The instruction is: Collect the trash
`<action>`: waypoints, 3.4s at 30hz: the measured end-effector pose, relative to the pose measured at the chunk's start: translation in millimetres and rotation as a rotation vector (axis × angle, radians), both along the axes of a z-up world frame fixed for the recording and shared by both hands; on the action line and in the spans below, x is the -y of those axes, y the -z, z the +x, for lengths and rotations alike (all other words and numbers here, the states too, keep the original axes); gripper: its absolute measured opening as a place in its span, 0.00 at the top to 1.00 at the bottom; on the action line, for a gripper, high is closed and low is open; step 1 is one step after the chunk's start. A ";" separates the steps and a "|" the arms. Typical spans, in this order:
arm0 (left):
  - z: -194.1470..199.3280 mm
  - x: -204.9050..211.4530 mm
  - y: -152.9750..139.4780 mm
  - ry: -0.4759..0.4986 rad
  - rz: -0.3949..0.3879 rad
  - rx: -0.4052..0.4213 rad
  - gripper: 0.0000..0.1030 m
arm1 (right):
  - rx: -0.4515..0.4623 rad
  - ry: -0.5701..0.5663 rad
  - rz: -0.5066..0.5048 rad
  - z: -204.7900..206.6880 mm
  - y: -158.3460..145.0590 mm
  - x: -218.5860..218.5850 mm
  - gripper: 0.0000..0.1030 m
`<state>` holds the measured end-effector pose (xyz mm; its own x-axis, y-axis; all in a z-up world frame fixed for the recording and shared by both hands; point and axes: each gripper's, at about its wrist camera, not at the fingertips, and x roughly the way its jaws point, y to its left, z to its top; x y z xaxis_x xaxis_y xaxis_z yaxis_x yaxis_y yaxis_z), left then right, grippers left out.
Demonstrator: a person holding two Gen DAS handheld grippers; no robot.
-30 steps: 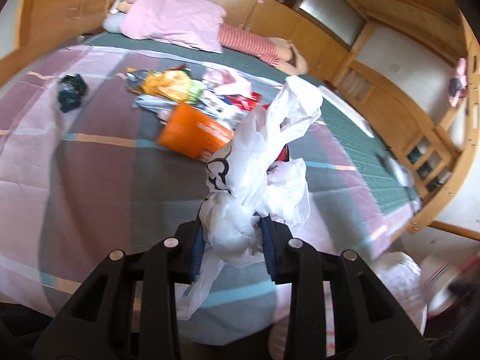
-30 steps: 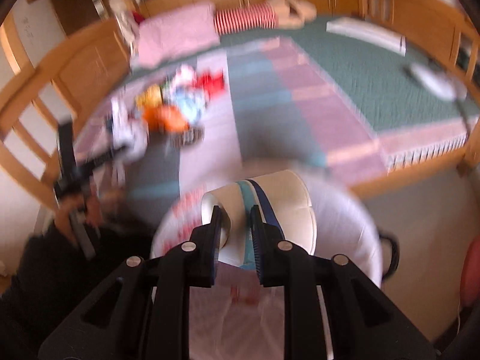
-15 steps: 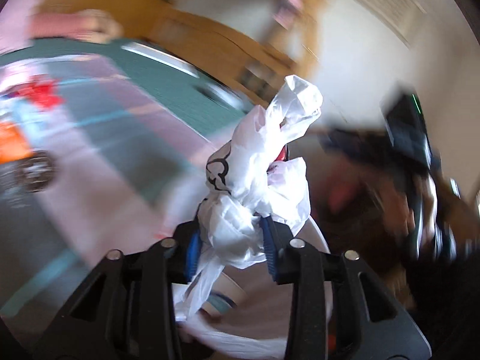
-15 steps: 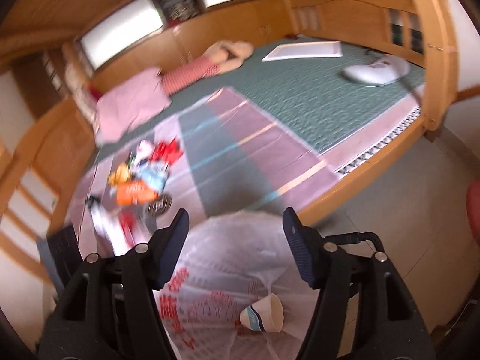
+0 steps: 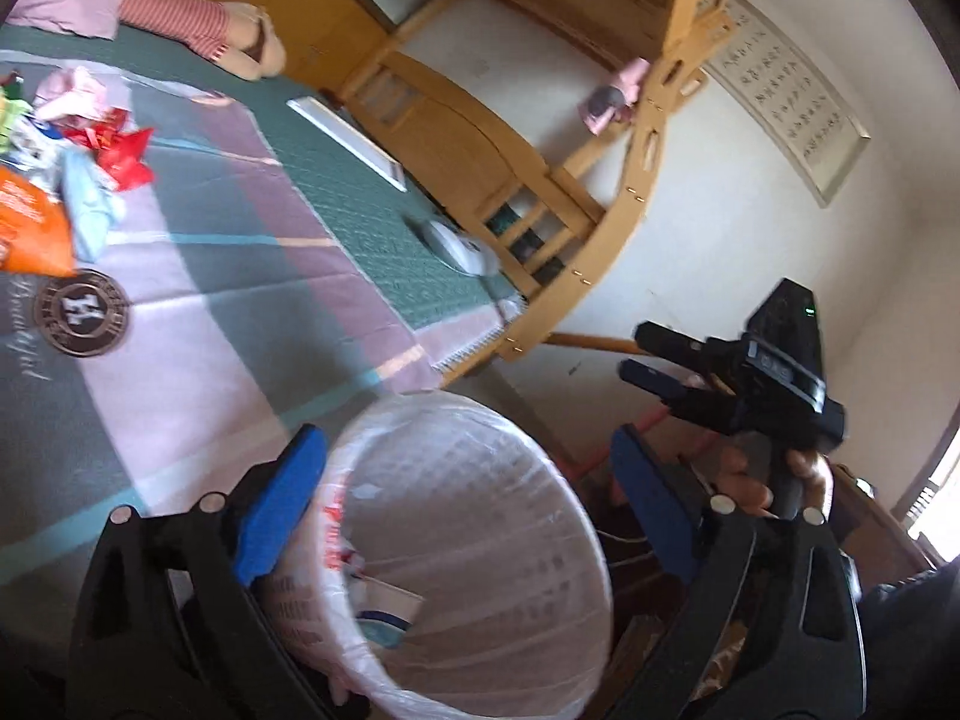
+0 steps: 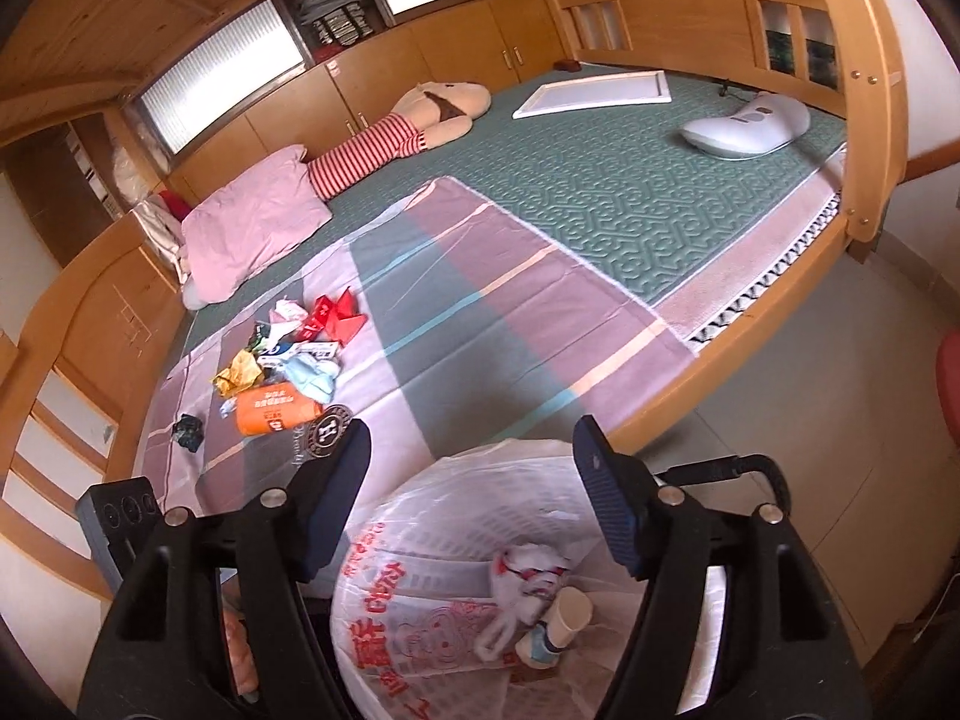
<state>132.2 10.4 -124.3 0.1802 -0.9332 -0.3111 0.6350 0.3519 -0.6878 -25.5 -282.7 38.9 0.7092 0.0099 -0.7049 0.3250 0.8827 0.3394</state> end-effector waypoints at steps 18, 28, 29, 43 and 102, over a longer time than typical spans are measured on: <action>107.6 -279.1 -69.2 -1.095 0.835 -0.085 0.04 | -0.041 -0.320 0.029 136.2 13.4 -176.4 0.33; 119.6 -392.7 -13.3 -1.246 0.714 -0.394 0.04 | -0.016 -0.593 -0.052 308.7 75.0 -417.0 0.33; 115.7 -395.7 -12.3 -1.262 0.724 -0.402 0.04 | -0.030 -0.586 -0.087 328.6 88.3 -438.8 0.33; 103.0 -419.2 -11.3 -1.333 0.620 -0.479 0.04 | -0.174 -0.604 -0.109 380.8 173.2 -504.2 0.65; 117.0 -341.3 31.0 -1.059 0.630 -0.570 0.04 | -0.242 -0.460 -0.612 332.3 165.4 -370.7 0.78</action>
